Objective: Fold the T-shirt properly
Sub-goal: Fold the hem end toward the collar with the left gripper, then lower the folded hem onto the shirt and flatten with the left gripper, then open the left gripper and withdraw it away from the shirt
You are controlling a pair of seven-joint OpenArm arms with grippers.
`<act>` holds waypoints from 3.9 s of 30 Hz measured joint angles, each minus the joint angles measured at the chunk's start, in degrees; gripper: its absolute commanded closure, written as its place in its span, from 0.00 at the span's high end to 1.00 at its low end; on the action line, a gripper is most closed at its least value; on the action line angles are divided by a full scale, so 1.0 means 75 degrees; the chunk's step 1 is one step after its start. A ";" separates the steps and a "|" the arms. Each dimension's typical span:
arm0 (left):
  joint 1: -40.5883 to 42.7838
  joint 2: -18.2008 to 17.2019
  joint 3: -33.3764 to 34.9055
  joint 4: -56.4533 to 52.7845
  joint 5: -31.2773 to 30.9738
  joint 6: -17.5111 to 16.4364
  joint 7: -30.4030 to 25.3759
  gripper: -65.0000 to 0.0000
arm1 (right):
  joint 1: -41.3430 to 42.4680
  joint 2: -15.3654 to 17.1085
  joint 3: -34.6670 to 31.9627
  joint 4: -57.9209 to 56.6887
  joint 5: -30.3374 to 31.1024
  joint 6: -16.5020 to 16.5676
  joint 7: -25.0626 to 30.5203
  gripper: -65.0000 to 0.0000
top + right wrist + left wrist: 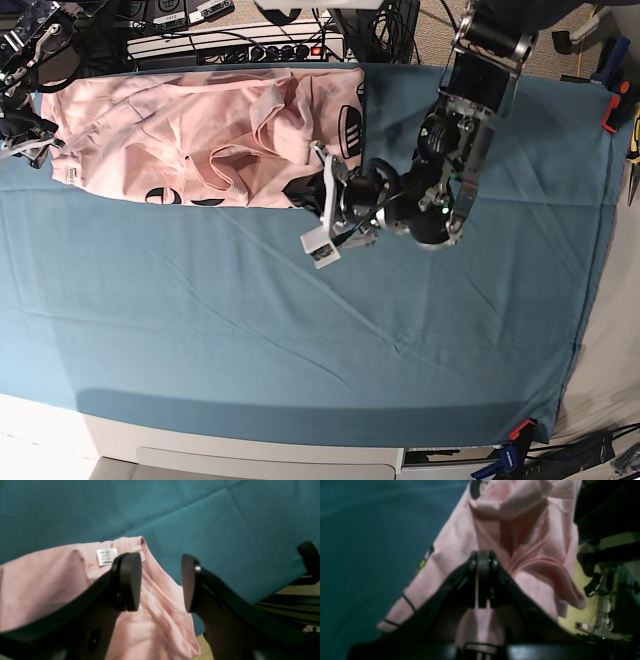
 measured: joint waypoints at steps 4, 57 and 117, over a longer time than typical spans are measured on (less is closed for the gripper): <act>0.0286 -0.0137 -0.0090 0.0192 0.0012 0.0096 0.0026 0.00 | 0.0000 0.0000 0.0000 0.0000 0.0000 0.0000 0.0003 0.41; 0.1317 0.1163 0.1527 0.0204 0.2766 -0.0047 -0.2098 0.00 | 0.0000 0.0000 0.0000 0.0000 0.0201 0.0000 0.0006 0.41; -0.0172 0.1708 0.1597 -0.2932 0.4424 0.0810 -0.4878 0.00 | -0.0003 0.0000 0.0000 0.0000 0.0175 0.0087 0.0160 0.41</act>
